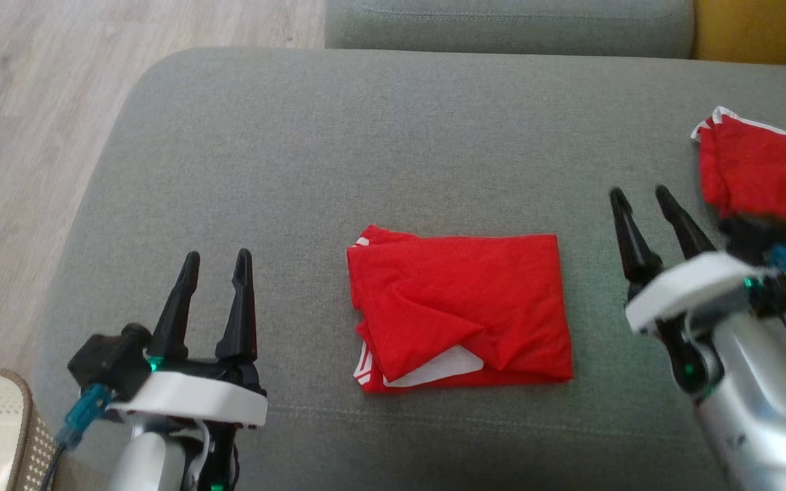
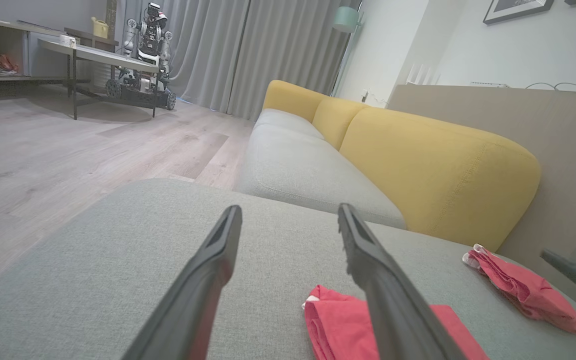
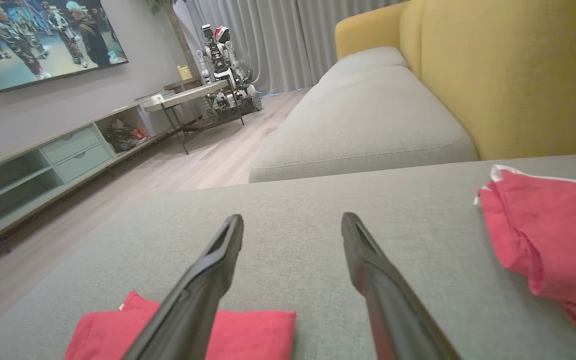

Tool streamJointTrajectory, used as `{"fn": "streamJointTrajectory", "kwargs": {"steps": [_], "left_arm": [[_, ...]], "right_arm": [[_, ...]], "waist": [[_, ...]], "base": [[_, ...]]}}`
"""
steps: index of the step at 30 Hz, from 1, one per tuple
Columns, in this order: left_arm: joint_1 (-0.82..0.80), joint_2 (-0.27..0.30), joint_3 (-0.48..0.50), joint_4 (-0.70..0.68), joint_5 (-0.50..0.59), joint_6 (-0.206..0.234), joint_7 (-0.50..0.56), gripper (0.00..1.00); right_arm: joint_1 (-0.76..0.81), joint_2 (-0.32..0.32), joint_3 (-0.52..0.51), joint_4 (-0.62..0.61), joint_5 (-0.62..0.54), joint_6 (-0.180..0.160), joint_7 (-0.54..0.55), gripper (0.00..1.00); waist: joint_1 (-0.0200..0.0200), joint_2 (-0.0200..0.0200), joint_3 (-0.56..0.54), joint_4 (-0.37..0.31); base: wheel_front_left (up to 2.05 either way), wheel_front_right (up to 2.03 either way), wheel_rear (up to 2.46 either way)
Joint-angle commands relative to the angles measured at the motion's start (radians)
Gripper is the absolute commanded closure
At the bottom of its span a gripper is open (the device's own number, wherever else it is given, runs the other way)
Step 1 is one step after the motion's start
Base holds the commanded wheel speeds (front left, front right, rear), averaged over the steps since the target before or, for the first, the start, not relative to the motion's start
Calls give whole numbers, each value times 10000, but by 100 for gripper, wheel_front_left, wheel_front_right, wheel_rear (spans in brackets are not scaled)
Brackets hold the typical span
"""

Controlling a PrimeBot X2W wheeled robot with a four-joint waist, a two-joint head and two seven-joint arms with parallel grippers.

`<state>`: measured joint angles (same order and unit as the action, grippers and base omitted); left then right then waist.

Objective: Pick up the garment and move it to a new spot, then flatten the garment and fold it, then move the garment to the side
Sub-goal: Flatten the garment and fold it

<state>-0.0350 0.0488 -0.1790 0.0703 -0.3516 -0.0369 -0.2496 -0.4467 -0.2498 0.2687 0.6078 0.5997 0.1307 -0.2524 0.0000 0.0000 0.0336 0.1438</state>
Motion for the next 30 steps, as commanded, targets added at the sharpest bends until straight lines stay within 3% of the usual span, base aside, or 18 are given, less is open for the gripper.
{"fn": "streamJointTrajectory", "kwargs": {"steps": [1, 10, 17, 30], "left_arm": [[-302, 14, 357, -361, 64, -47, -122, 0], [-145, 14, 296, -458, 124, 48, -122, 0], [-57, 14, 164, -606, 213, 76, -122, 0], [-26, 14, 127, -665, 183, 138, -122, 0]], "right_arm": [[184, 256, -212, -719, -417, 0, -93, 0], [2523, 1385, -2089, -3358, -3393, 0, -93, 0], [3105, 1783, -2427, -3946, -4019, 0, -93, 0], [3259, 1961, -2599, -4155, -4469, 0, -93, 0]], "waist": [[0, 0, -27, -15], [0, 0, -73, -23], [0, 0, -129, 28], [0, 0, -72, 122]], "base": [[0, 0, 0], [0, 0, 0], [0, 0, 0], [0, 0, 0]]}}
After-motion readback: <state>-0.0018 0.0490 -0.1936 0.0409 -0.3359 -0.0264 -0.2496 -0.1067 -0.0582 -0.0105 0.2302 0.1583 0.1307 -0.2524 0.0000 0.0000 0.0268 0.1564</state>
